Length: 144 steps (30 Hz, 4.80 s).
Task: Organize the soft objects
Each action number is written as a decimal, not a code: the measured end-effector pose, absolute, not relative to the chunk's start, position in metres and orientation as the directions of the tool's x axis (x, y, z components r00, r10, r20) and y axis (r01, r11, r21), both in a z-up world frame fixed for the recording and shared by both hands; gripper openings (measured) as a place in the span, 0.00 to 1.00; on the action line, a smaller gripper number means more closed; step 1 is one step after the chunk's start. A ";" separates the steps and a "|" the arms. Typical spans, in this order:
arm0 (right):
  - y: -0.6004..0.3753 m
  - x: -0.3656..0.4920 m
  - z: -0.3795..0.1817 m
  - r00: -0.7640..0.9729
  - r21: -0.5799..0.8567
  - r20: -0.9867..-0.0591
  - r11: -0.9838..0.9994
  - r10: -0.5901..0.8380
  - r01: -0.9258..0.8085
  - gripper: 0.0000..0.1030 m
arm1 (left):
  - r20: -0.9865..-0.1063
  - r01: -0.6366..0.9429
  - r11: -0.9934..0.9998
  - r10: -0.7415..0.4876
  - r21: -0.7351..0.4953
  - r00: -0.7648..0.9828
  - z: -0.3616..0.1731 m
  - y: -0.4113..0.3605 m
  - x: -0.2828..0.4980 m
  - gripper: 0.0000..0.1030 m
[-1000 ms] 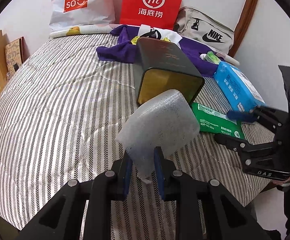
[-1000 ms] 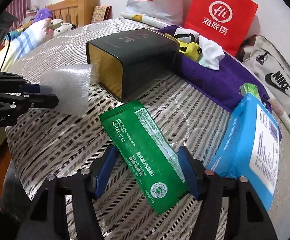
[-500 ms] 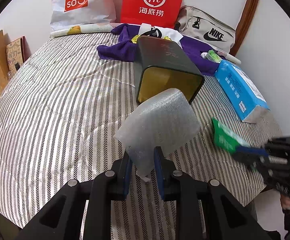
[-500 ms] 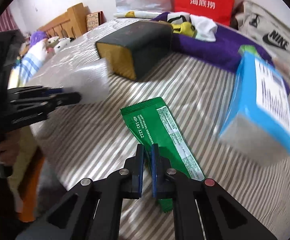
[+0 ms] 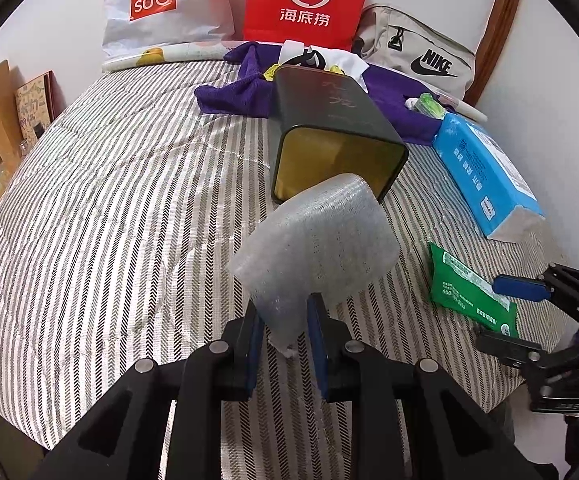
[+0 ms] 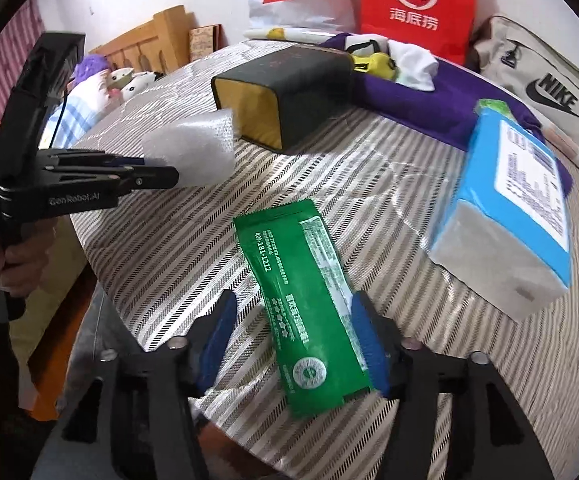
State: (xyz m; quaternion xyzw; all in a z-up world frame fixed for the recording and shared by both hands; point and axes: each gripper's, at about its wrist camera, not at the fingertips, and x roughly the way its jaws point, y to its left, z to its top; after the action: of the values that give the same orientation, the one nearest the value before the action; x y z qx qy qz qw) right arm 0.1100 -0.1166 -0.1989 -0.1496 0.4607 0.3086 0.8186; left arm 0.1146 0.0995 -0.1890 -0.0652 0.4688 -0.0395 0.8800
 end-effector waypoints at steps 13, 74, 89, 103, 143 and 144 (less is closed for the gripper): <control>-0.130 0.124 -0.206 0.428 0.074 -0.805 0.785 0.411 -0.615 0.36 | -0.836 -0.004 0.990 -0.115 -0.139 0.536 -0.187 0.094 0.111 0.20; -0.190 0.283 -0.081 0.629 0.052 -0.684 0.885 0.369 -0.463 0.34 | -0.654 0.137 0.967 -0.247 -0.216 0.715 -0.048 0.072 0.270 0.08; -0.185 0.397 -0.127 0.575 0.059 -0.763 0.917 0.296 -0.394 0.35 | -0.704 0.175 0.928 -0.364 -0.328 0.610 -0.094 0.054 0.373 0.08; -0.178 0.428 -0.158 0.483 0.114 -0.817 0.908 0.317 -0.403 0.42 | -0.791 0.121 0.947 -0.316 -0.298 0.524 -0.125 0.062 0.405 0.14; -0.186 0.188 -0.031 0.657 0.084 -0.687 0.932 0.311 -0.353 0.86 | -0.719 0.048 0.994 -0.106 -0.100 0.687 -0.010 0.049 0.176 0.85; -0.188 0.180 -0.029 0.656 0.092 -0.688 0.934 0.311 -0.346 0.87 | -0.708 0.040 0.996 -0.086 -0.082 0.701 -0.006 0.043 0.164 0.89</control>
State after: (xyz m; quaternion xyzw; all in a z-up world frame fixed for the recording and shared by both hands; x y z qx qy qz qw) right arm 0.1802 -0.1880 -0.0292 -0.0234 0.3735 0.1808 0.9096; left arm 0.1637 0.0429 -0.0063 -0.0302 0.3854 -0.0342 0.9216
